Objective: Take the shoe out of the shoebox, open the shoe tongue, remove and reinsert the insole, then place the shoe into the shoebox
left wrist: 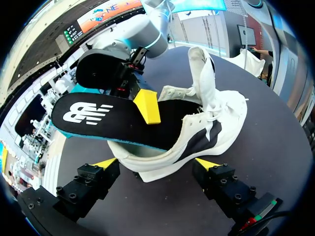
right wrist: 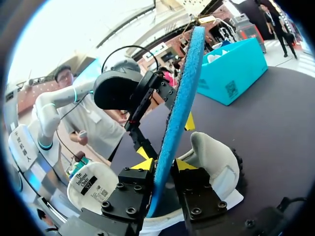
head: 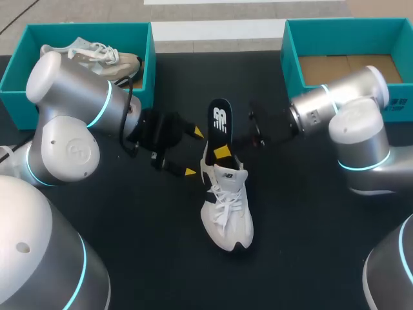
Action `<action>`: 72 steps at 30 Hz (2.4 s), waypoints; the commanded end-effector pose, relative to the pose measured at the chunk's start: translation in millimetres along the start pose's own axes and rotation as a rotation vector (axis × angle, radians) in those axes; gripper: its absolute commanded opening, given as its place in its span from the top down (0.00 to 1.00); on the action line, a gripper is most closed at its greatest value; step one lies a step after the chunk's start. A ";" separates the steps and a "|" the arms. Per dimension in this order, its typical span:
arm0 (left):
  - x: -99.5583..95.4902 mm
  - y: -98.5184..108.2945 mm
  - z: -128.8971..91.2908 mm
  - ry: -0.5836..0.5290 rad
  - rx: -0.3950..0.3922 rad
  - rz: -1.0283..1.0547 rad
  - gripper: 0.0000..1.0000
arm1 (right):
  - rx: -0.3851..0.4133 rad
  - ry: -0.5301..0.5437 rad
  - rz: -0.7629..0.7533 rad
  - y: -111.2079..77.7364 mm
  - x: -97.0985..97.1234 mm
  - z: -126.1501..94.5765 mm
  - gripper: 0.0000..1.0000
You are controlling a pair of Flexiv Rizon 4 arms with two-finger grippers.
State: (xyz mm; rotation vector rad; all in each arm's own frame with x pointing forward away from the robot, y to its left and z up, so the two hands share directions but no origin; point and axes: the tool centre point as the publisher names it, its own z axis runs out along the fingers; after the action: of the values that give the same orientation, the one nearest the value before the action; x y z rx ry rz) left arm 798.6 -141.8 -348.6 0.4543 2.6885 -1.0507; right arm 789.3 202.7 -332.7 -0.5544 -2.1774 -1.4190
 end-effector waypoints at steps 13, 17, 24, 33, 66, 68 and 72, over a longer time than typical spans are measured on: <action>0.3 -0.5 0.8 0.000 -0.003 0.000 0.00 | 0.017 0.016 -0.019 9.3 -6.6 1.1 0.80; 0.3 -0.5 0.8 0.000 -0.003 0.000 0.00 | 0.016 0.017 -0.022 9.6 -7.0 1.6 0.84; 0.3 -0.5 0.8 0.000 -0.003 0.000 0.00 | 0.016 0.028 -0.023 7.7 -6.8 3.5 1.00; 0.3 -0.5 0.8 0.000 -0.003 0.000 0.00 | 0.024 0.045 -0.018 5.0 -7.5 5.0 1.00; 0.3 -0.5 0.8 0.000 -0.003 0.000 0.00 | 0.064 0.096 0.106 -29.9 9.9 27.3 1.00; 0.3 -0.5 0.8 0.000 -0.003 0.000 0.00 | 0.068 0.098 0.115 -30.5 10.4 27.5 1.00; 0.3 -0.5 0.8 0.000 -0.003 0.000 0.00 | 0.089 0.105 0.165 -30.2 10.8 26.7 1.00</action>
State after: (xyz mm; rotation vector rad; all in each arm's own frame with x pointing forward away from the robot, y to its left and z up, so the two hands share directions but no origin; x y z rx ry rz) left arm 798.6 -141.8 -348.6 0.4543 2.6885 -1.0507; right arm 759.4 214.3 -356.2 -0.5987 -2.0447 -1.2500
